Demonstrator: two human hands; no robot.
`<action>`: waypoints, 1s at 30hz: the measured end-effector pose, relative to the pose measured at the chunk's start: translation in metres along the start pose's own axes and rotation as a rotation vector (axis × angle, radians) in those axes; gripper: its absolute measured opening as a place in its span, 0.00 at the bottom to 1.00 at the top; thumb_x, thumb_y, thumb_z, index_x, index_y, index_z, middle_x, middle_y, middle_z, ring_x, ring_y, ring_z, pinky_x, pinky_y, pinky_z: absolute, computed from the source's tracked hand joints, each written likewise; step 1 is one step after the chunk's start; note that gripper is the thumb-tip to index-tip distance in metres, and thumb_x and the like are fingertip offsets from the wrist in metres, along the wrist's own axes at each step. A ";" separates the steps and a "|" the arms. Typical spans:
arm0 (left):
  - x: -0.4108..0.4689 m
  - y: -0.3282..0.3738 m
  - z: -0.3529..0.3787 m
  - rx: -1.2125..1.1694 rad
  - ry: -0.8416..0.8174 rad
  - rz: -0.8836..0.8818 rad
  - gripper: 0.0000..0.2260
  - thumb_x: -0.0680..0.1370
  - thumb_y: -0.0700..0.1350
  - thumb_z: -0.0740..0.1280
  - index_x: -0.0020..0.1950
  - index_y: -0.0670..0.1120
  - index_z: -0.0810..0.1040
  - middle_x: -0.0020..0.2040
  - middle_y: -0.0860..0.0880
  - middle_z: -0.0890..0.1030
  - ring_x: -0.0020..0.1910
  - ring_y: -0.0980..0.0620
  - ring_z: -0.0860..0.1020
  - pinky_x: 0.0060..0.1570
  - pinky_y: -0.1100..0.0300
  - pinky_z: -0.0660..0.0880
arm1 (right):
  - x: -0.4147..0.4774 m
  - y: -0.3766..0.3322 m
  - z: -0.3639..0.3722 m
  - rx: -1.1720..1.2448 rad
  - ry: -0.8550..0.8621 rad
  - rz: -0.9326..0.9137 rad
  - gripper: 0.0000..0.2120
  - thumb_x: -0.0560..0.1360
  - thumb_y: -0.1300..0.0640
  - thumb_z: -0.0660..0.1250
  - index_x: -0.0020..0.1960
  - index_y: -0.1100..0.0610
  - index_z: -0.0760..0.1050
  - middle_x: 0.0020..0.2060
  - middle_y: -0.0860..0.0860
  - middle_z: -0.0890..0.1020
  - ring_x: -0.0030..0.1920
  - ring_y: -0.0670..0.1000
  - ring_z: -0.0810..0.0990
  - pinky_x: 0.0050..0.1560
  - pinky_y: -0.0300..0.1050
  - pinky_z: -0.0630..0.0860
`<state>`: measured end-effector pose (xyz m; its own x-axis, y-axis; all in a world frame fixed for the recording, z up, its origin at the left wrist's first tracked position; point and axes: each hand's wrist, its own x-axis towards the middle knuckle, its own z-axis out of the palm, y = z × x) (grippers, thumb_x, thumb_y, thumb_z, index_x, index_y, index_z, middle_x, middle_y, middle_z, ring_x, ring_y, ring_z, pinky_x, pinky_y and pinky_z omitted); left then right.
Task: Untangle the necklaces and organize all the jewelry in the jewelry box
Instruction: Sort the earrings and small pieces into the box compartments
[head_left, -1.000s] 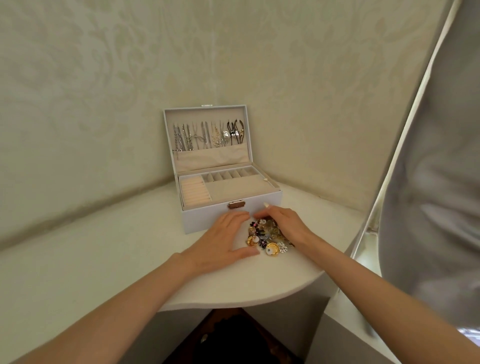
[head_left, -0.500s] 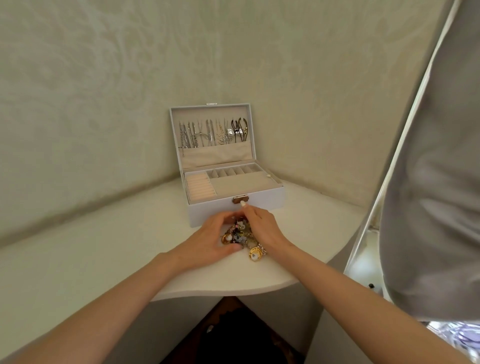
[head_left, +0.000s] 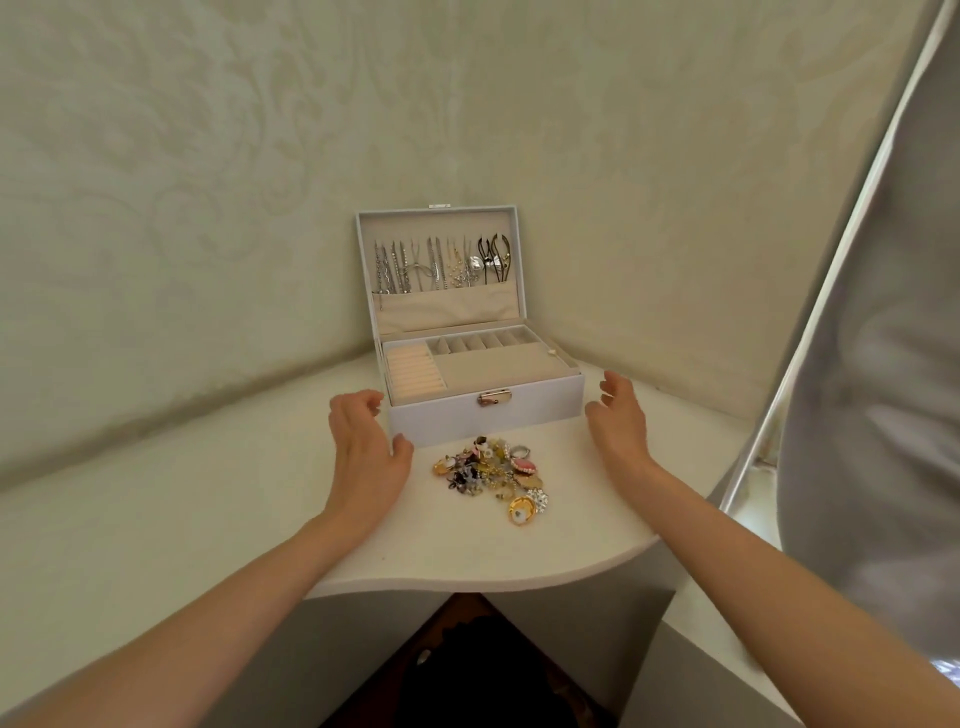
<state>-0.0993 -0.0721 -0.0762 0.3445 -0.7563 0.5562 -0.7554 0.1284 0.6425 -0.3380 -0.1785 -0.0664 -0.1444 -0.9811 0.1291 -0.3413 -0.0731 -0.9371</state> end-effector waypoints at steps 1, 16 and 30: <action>0.002 -0.001 0.001 -0.013 -0.065 -0.078 0.23 0.74 0.34 0.63 0.67 0.37 0.60 0.62 0.44 0.63 0.62 0.47 0.67 0.63 0.51 0.68 | 0.001 -0.001 0.001 -0.045 -0.064 -0.018 0.26 0.75 0.66 0.57 0.72 0.57 0.62 0.67 0.53 0.71 0.66 0.55 0.70 0.64 0.48 0.66; -0.007 0.005 -0.012 0.038 -0.231 -0.198 0.24 0.74 0.36 0.64 0.69 0.39 0.61 0.63 0.42 0.71 0.57 0.45 0.73 0.43 0.60 0.65 | -0.025 -0.003 -0.010 -0.049 -0.146 -0.053 0.12 0.71 0.66 0.62 0.52 0.55 0.70 0.49 0.49 0.78 0.48 0.51 0.75 0.38 0.40 0.67; -0.015 0.006 -0.020 -0.028 -0.046 -0.203 0.19 0.76 0.31 0.58 0.66 0.40 0.62 0.57 0.42 0.77 0.45 0.49 0.73 0.44 0.60 0.66 | -0.039 -0.002 -0.013 -0.061 -0.005 -0.089 0.14 0.72 0.64 0.63 0.57 0.54 0.71 0.49 0.50 0.79 0.48 0.52 0.76 0.42 0.44 0.69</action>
<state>-0.0981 -0.0476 -0.0704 0.4617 -0.7970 0.3893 -0.6570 -0.0124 0.7538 -0.3442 -0.1382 -0.0655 -0.1065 -0.9721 0.2092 -0.4089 -0.1489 -0.9003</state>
